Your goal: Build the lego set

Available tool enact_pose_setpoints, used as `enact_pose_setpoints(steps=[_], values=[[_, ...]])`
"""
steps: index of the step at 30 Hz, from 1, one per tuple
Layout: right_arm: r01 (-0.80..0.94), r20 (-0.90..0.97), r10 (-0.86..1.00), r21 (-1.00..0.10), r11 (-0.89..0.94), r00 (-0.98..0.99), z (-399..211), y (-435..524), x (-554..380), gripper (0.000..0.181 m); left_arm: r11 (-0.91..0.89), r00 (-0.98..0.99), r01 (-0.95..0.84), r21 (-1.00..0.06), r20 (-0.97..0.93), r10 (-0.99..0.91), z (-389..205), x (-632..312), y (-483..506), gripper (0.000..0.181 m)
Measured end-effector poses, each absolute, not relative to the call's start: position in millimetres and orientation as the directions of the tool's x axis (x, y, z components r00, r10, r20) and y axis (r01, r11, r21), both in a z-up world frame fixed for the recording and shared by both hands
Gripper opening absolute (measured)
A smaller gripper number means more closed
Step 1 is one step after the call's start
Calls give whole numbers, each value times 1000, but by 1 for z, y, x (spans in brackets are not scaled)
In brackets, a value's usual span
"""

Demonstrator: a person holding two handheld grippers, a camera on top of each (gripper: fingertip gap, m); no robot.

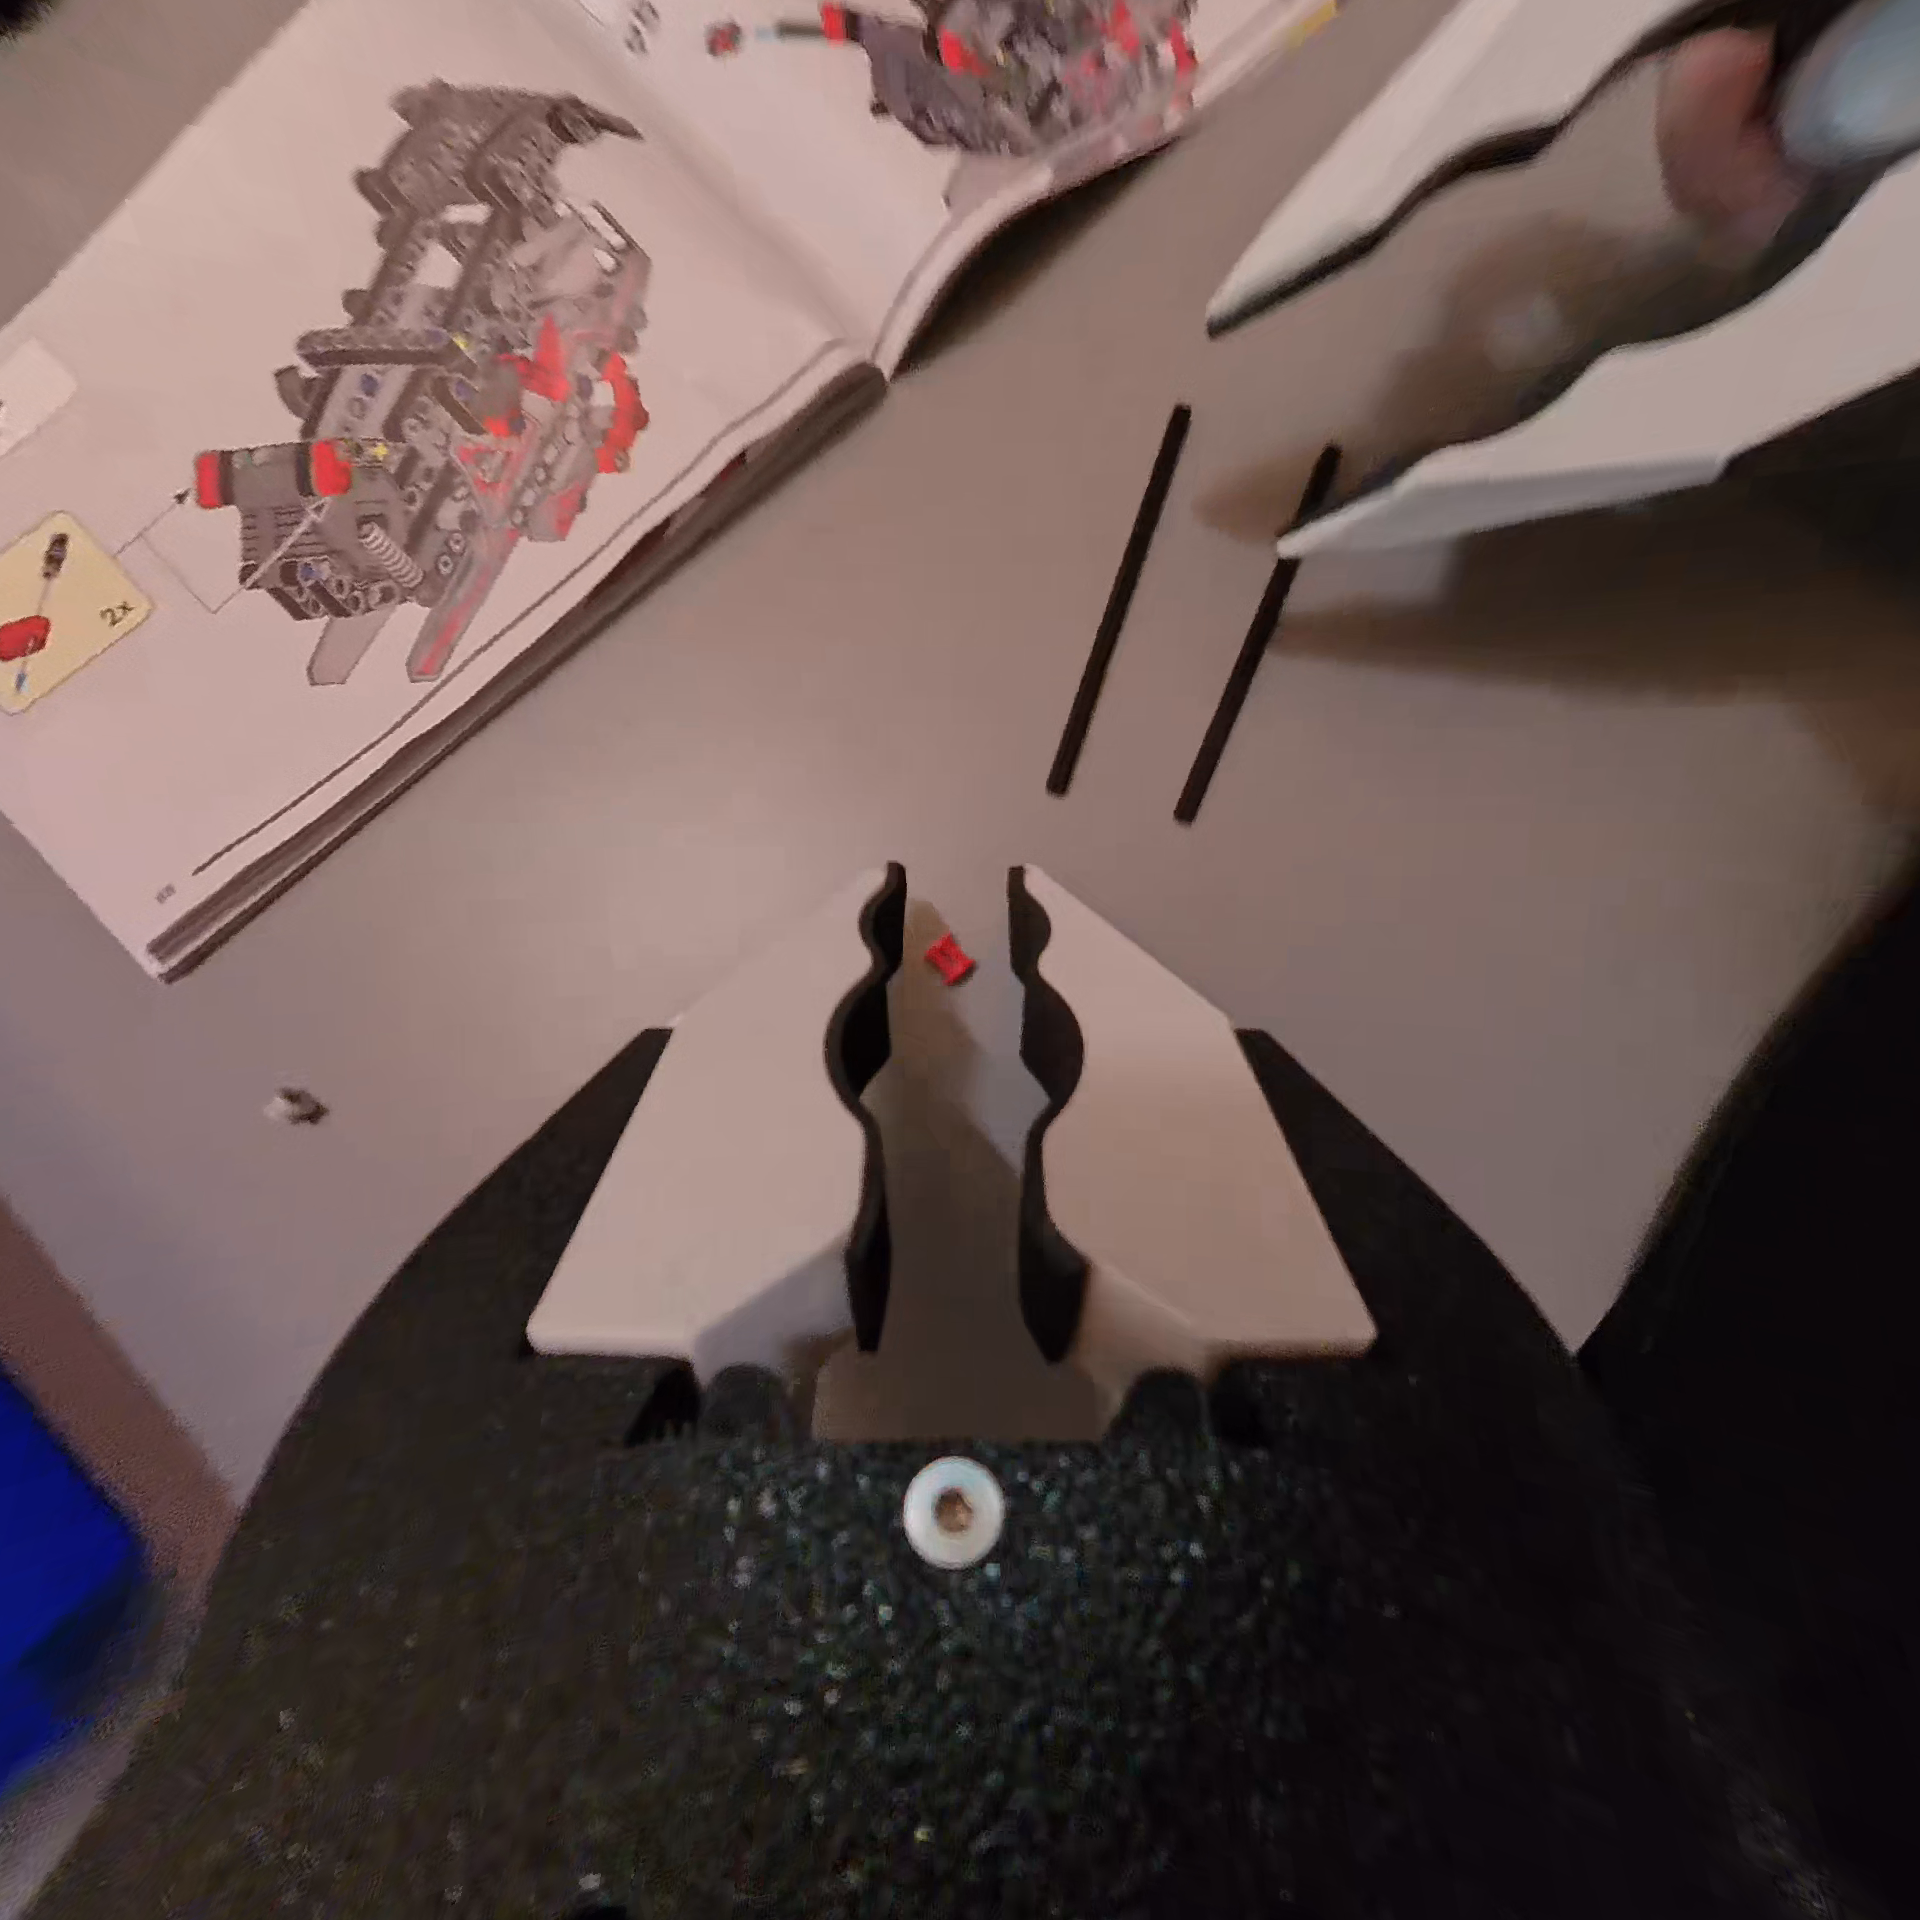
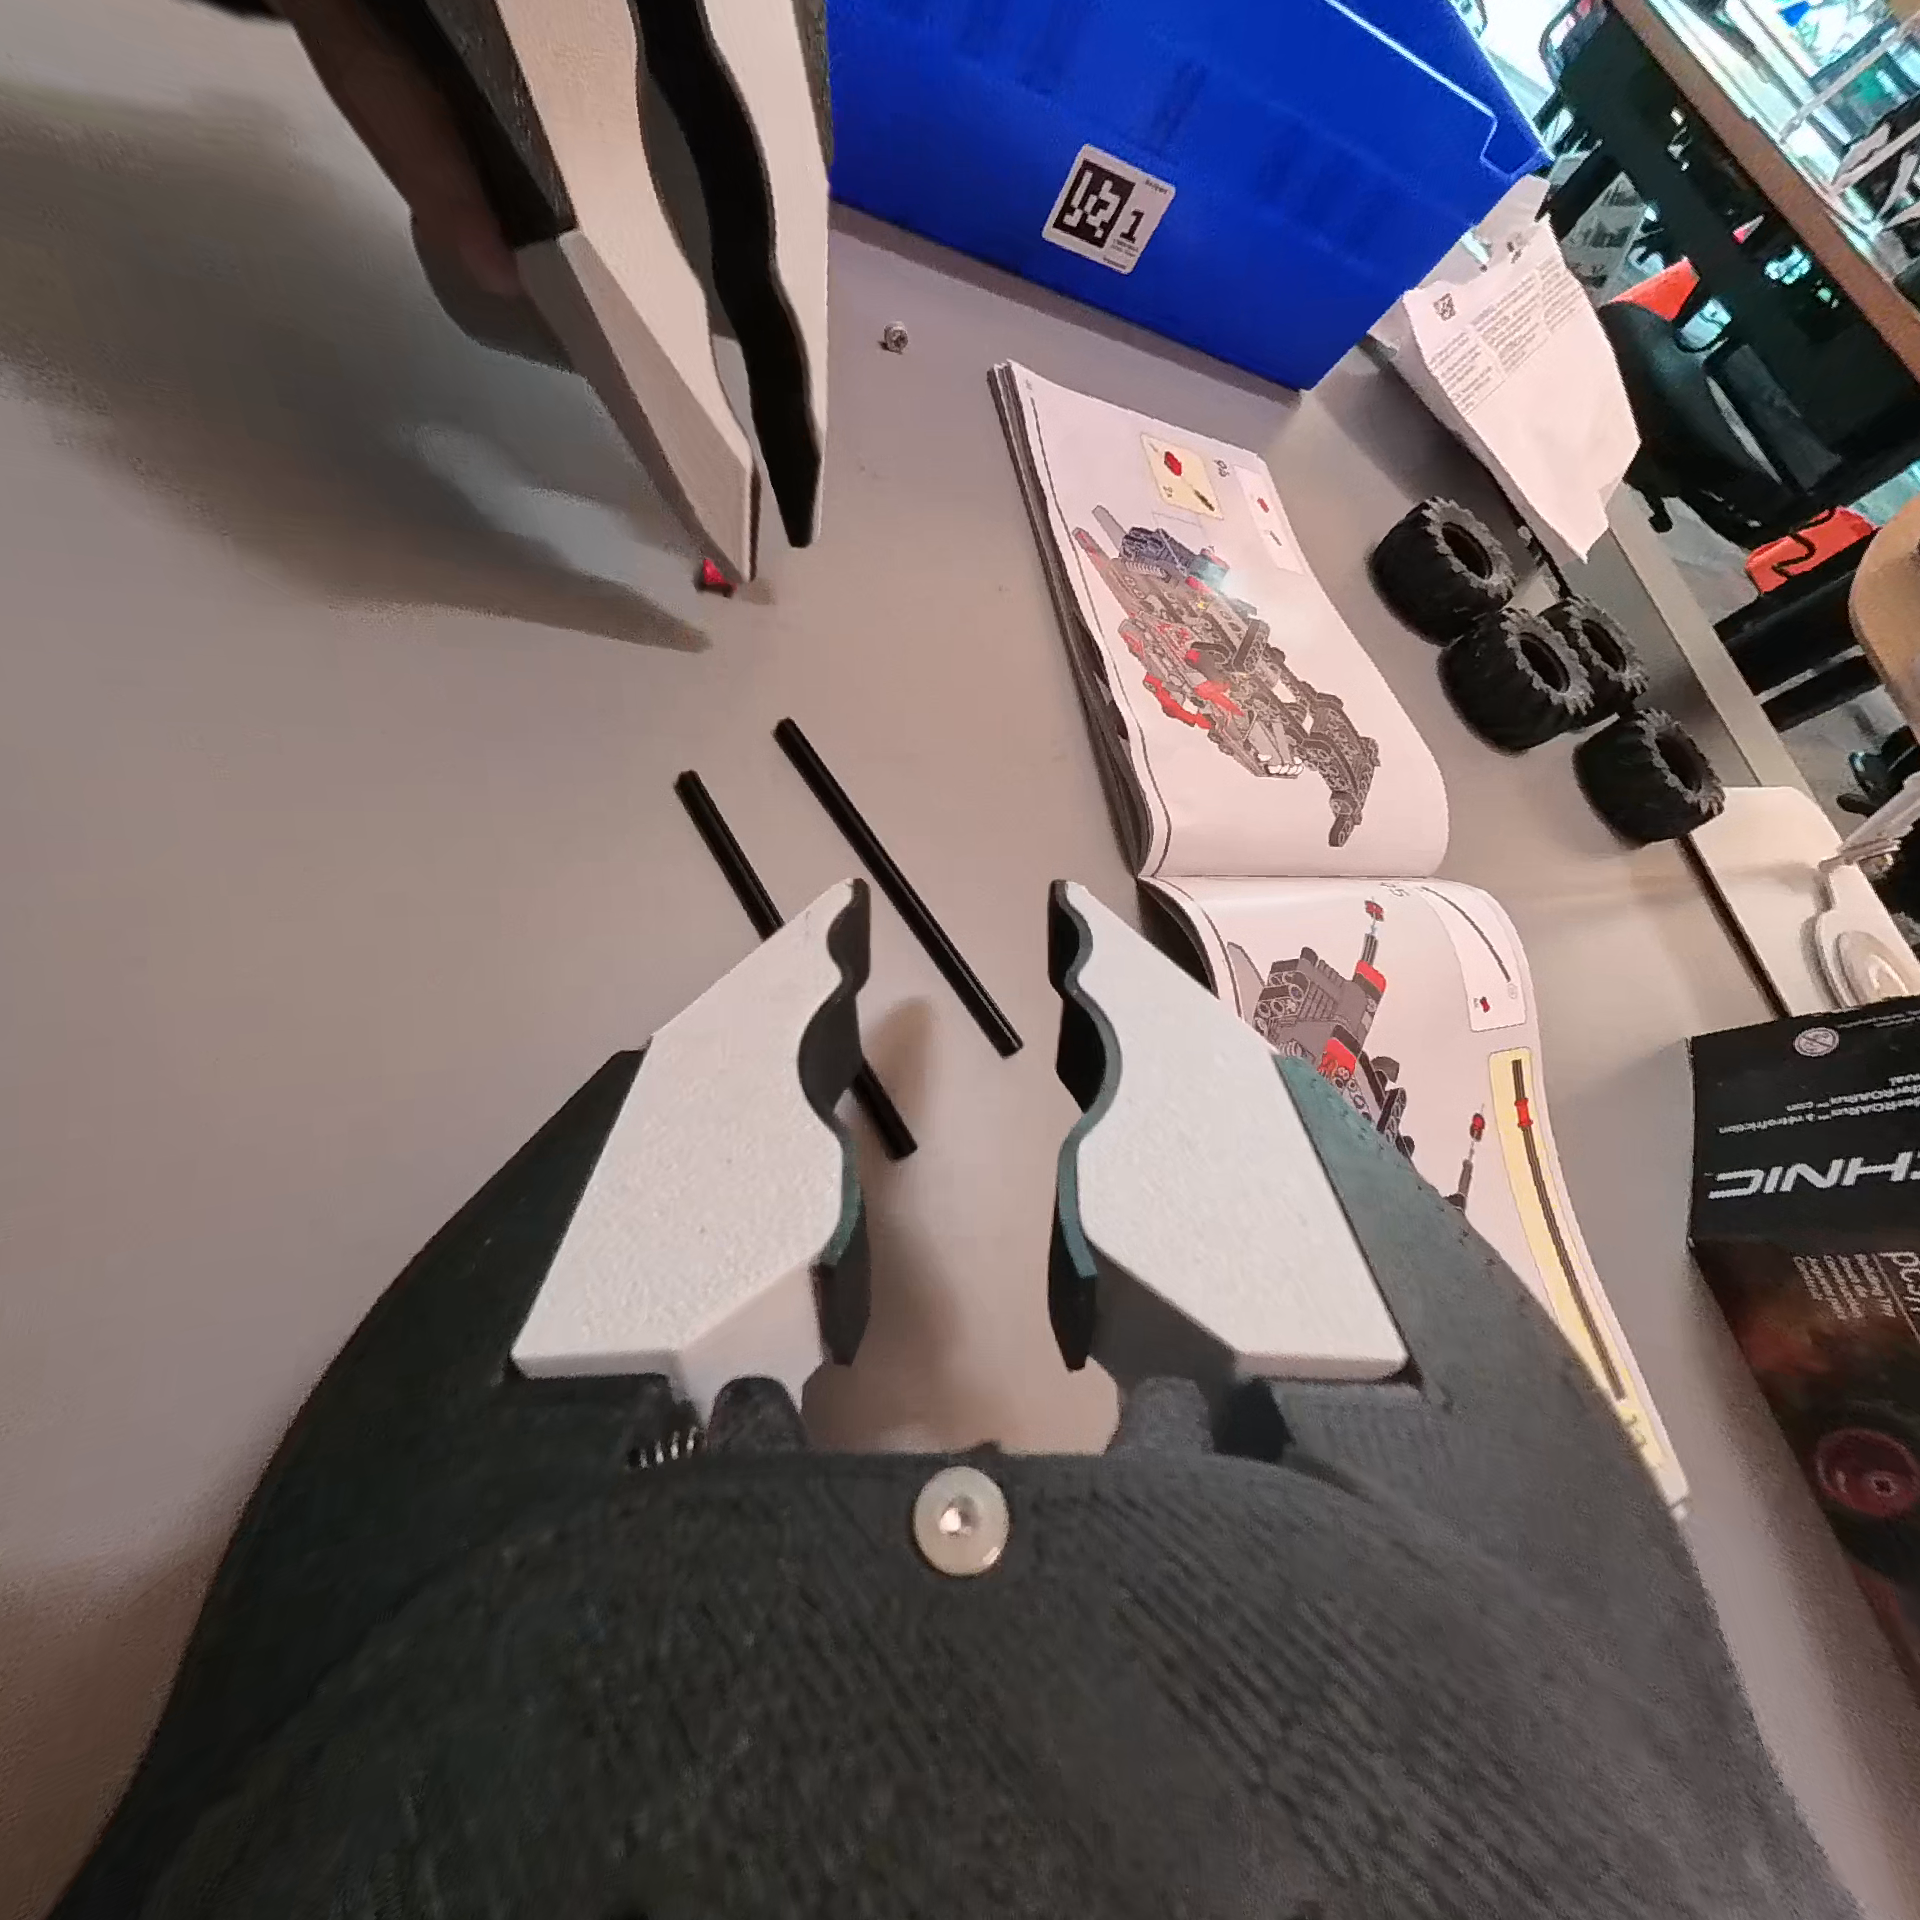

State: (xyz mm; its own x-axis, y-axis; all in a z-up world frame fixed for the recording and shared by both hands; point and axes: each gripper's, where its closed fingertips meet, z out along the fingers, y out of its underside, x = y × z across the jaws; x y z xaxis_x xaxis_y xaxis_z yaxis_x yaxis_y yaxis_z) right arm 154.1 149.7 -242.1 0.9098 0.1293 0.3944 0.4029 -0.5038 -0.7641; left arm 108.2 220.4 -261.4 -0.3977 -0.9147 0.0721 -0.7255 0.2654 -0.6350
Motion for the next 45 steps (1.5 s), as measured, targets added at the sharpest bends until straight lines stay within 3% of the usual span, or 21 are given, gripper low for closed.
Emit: enact_pose_setpoints(steps=[3,8,14,16,18,22,25,28,33,45], values=[[440,434,142,-729,-525,890,-244,148,161,32,174,-312,-743,-646,105,-944,-260,111,217,19],[457,456,142,-715,-529,878,-243,151,166,34,183,-279,-717,-673,36,-960,-256,113,220,21],[454,476,102,-722,-523,874,-240,148,171,38,213,-45,-545,-811,-225,-973,-159,108,324,8],[451,472,100,-728,-517,876,-241,147,170,38,206,31,-613,-763,-284,-958,-144,90,384,8],[445,462,103,-736,-511,881,-241,148,169,38,179,34,-742,-647,-302,-953,-155,71,437,5],[444,455,111,-737,-510,884,-242,152,169,38,31,12,-912,-409,-101,-995,-212,58,486,10],[445,460,115,-719,-533,880,-245,153,170,39,-45,44,-935,-352,11,-999,-239,71,489,11],[436,464,96,-714,-547,881,-246,151,171,40,-83,90,-963,-257,-13,-996,-258,70,498,14],[412,450,80,-714,-566,889,-249,148,172,39,-173,157,-952,-254,85,-984,-270,80,496,14],[399,436,77,-721,-566,897,-251,148,178,40,-215,210,-967,-140,49,-976,-279,77,506,16]])
